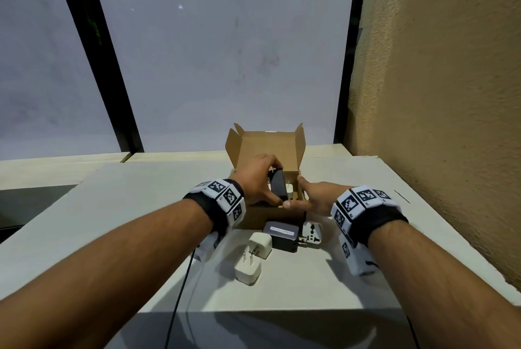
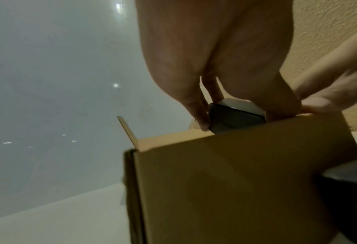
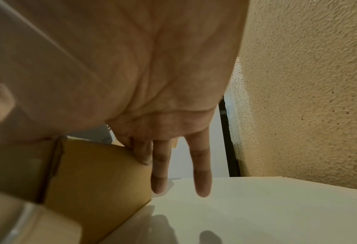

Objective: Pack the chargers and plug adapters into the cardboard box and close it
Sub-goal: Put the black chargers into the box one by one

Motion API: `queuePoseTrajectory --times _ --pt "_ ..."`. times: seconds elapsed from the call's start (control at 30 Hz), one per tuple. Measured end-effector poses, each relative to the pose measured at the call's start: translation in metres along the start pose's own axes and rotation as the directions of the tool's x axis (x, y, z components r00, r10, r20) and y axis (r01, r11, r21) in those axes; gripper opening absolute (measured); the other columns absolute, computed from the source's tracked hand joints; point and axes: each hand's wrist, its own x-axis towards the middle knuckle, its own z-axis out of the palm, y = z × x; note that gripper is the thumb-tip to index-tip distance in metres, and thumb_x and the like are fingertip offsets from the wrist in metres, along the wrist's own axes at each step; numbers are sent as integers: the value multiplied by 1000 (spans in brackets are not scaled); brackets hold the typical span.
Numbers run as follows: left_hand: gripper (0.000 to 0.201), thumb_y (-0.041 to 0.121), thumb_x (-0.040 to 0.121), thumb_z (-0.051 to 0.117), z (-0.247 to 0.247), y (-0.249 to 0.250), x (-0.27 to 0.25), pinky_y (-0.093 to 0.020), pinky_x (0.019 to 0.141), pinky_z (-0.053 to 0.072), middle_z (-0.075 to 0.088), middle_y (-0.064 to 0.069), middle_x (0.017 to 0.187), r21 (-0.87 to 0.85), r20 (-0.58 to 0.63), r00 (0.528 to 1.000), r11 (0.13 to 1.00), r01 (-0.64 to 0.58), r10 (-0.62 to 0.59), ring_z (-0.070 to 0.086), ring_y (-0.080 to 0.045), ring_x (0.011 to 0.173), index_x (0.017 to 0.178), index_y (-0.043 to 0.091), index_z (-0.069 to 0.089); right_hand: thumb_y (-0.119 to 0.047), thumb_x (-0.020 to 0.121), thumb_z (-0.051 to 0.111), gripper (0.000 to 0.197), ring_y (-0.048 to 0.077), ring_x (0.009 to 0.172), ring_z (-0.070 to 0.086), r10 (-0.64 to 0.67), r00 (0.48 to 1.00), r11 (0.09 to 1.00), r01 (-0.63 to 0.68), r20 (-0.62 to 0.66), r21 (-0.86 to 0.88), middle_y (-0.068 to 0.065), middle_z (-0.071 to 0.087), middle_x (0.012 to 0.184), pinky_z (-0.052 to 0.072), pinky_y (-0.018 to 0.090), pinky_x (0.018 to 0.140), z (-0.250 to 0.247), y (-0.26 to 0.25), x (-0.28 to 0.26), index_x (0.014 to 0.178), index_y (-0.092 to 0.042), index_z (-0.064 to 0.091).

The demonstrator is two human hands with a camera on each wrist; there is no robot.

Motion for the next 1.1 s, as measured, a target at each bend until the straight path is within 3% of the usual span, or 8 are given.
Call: queuePoseTrajectory --times 0.17,0.33,0.43,0.57,0.67,0.8,0.9,1.1 --pt "68 26 61 89 3 -4 6 -33 91 50 54 -6 121 104 124 991 994 27 -40 53 -22 109 118 16 52 -73 82 42 86 31 120 53 15 1000 1000 -16 -9 -23 14 53 136 42 41 101 0 -1 0 143 -14 26" --pt "58 16 70 84 13 -1 13 -33 92 50 60 -8 123 119 195 978 991 56 -79 57 -24 111 121 12 55 -72 83 41 85 30 119 53 9 1000 1000 -9 -19 2 13 55 133 42 40 101 2 2 -1 143 -15 25" --pt "58 15 72 82 15 0 15 -33 95 50 63 -10 123 142 225 970 988 60 -92 59 -25 112 124 9 56 -68 86 42 82 31 126 48 5 1000 1000 -5 -26 14 13 49 140 36 39 104 1 1 -3 145 -15 23" --pt "59 16 77 79 14 -1 17 -30 96 47 62 -10 126 163 270 959 986 46 -90 58 -25 115 129 8 54 -72 83 40 92 30 135 40 9 1000 1000 -9 -25 5 13 38 151 31 40 109 1 2 -4 152 -17 11" --pt "52 18 80 75 14 -5 16 -29 95 46 63 -9 125 170 297 951 985 40 -91 59 -24 113 128 9 57 -71 84 43 90 29 137 38 13 1000 1000 -13 -25 26 10 34 153 30 40 110 -1 2 -5 151 -19 13" --pt "50 29 79 76 14 -11 17 -41 100 48 65 -4 123 183 308 946 982 43 -98 59 -24 114 126 18 61 -68 85 46 86 27 137 38 15 1000 998 -14 -10 65 6 33 154 32 38 110 -4 -1 -9 149 -19 17" --pt "54 43 77 74 14 -12 18 -48 100 45 62 -1 126 289 291 953 957 -3 -85 53 -27 117 126 27 60 -70 84 45 87 26 137 38 26 1000 997 -27 4 70 5 32 155 33 40 111 -4 -1 -8 150 -20 17" --pt "53 54 81 66 13 -14 17 -52 103 37 54 2 133 360 311 948 932 -49 -71 44 -30 124 130 37 55 -68 85 45 87 27 137 38 25 1000 997 -25 -10 75 5 32 155 32 39 110 -4 -3 -10 150 -18 17"
